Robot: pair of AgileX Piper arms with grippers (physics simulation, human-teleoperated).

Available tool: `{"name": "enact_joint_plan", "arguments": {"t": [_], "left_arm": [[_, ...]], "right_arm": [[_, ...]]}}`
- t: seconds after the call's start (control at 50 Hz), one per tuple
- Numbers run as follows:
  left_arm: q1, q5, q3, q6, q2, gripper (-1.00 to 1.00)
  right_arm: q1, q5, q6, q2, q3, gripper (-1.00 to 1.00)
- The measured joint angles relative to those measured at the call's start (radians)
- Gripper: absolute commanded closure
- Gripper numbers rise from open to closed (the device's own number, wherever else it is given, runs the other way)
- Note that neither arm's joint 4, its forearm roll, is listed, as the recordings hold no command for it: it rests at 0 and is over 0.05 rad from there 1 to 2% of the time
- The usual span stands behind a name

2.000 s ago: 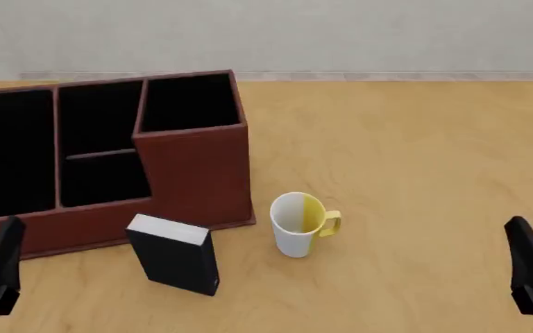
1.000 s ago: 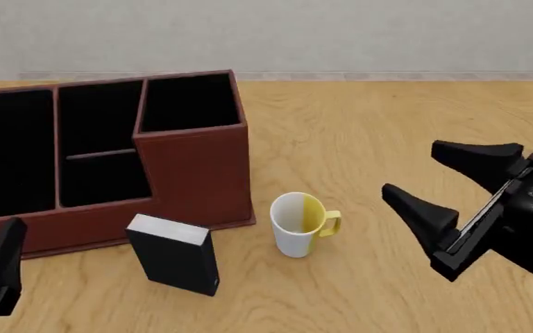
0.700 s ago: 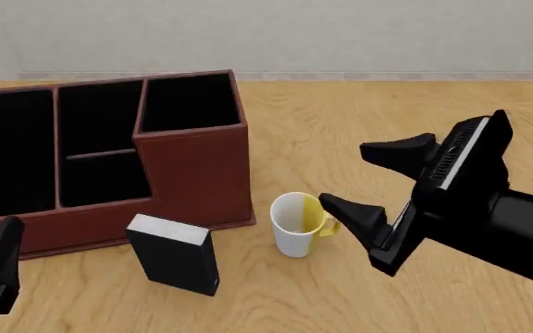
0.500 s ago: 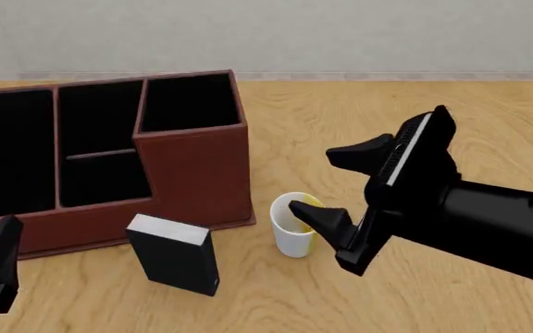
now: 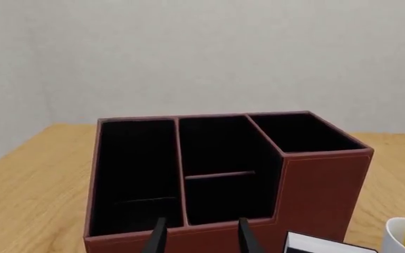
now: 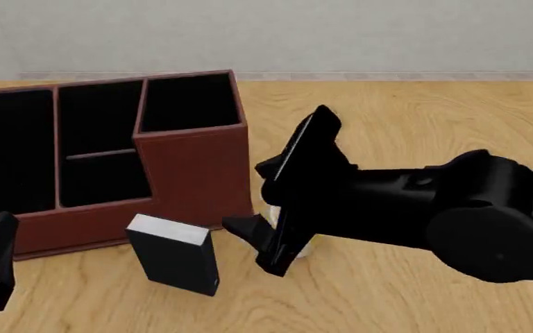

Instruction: Pick up the book and place it in the right compartment of the caddy.

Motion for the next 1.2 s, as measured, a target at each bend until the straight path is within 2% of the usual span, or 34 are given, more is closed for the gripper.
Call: {"name": "enact_joint_plan", "arguments": {"t": [0.62, 1.2], "left_arm": [[0.029, 0.004, 0.010, 0.003, 0.000, -1.00], [0.058, 0.015, 0.013, 0.013, 0.000, -1.00]], "right_arm": [[0.059, -0.010, 0.063, 0.289, -0.162, -1.00], [0.074, -0.082, 0.090, 0.447, -0.196, -1.00]]}}
